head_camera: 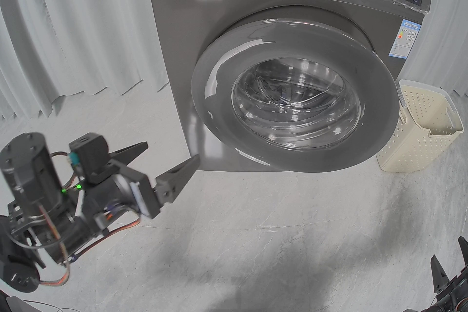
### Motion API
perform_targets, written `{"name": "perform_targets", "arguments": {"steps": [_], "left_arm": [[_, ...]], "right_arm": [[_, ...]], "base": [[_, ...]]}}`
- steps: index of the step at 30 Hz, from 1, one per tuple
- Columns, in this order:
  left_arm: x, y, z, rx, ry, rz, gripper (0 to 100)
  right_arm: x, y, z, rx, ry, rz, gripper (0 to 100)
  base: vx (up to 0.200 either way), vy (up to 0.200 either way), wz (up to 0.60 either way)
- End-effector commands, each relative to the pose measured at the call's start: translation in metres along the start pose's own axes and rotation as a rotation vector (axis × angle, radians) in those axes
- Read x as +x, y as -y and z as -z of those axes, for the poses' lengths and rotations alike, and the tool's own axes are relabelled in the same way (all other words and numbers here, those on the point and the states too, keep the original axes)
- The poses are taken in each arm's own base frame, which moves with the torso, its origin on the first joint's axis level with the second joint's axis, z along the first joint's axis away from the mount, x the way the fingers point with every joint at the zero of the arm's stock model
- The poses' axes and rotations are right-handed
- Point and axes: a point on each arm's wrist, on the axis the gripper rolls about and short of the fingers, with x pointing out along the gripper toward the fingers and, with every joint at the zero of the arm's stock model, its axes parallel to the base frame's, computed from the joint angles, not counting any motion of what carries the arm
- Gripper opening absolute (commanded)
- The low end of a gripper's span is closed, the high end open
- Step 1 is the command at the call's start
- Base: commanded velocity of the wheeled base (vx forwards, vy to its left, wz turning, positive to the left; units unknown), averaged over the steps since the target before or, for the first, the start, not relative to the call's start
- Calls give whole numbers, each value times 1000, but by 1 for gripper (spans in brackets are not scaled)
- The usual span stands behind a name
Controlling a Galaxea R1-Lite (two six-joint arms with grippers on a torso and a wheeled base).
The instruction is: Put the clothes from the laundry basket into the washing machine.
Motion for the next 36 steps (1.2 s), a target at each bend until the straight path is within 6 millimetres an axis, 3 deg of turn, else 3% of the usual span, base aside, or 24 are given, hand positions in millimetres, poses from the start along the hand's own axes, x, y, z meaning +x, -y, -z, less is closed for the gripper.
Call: {"name": "perform_targets", "arguments": {"steps": [1, 6, 12, 17, 28, 36], "left_arm": [[-83, -14, 0, 67, 104, -42, 100], [-116, -29, 13, 78, 128, -147, 100], [-157, -46, 47, 86, 99, -286, 100], [-185, -49, 53, 76, 162, -363, 100], [-220, -44, 87, 85, 141, -497, 100], [-230, -41, 104, 80, 130, -515, 100]], "right_arm": [[1, 0, 5, 0, -15, 0, 100], [1, 0, 5, 0, -15, 1, 100], [1, 0, 5, -1, -14, 1, 100], [1, 0, 5, -1, -14, 1, 100], [1, 0, 5, -1, -15, 1, 100], [1, 0, 5, -1, -15, 1, 100]], "base": [[0, 0, 0], [0, 0, 0], [0, 0, 0], [0, 0, 0], [0, 0, 0], [0, 0, 0]]}}
